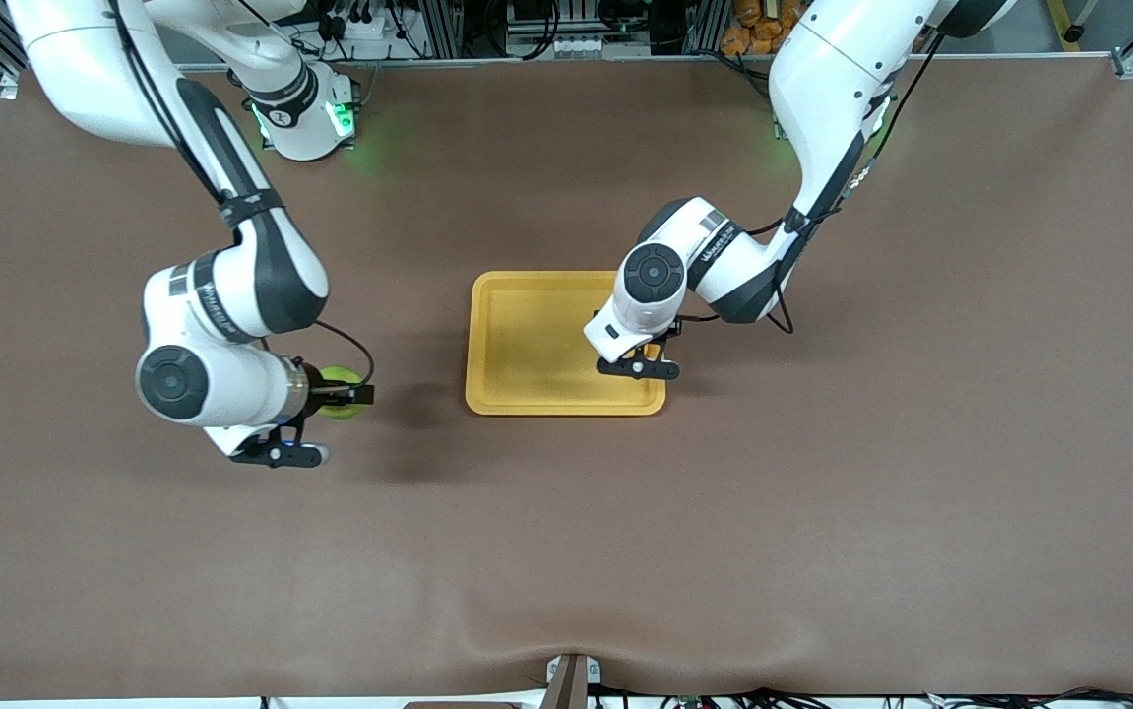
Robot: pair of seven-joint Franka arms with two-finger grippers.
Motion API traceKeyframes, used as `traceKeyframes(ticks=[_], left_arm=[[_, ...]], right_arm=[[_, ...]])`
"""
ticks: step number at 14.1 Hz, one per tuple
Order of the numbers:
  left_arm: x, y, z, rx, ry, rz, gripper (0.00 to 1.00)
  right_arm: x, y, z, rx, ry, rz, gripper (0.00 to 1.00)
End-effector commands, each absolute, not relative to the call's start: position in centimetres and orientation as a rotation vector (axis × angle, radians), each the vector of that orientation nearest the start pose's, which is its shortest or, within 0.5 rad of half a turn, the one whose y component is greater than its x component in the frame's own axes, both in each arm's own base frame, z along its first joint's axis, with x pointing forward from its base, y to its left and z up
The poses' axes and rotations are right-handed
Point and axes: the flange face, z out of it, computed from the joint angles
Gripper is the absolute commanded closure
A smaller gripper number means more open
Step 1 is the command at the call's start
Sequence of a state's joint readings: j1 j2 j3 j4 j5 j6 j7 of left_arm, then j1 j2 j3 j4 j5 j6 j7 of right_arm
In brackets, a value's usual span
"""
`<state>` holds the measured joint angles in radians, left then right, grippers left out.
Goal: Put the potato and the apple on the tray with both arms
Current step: 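Release the potato on the tray while the right gripper carries the apple over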
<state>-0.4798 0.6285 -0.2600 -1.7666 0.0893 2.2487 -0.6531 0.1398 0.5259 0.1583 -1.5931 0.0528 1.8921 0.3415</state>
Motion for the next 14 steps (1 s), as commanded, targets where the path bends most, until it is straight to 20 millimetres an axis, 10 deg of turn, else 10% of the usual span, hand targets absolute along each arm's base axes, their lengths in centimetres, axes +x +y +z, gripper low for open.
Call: traceKeyframes(ticks=[1, 6, 14], left_arm=[[49.5, -42.7, 21.3, -3.102, 0.148, 0.203, 0.00], [51.7, -41.2, 25.2, -3.128, 0.101, 0.127, 0.00], [60.5, -28.4, 39.2, -3.038, -0.185, 0.206, 0.00]], right_arm=[[61.9, 20.5, 33.1, -3.075, 0.186, 0.365, 1.00], [59.2, 26.9, 31.5, -3.079, 0.279, 0.324, 1.00], [55.3, 35.1, 30.6, -3.018, 0.391, 0.293, 1.00]])
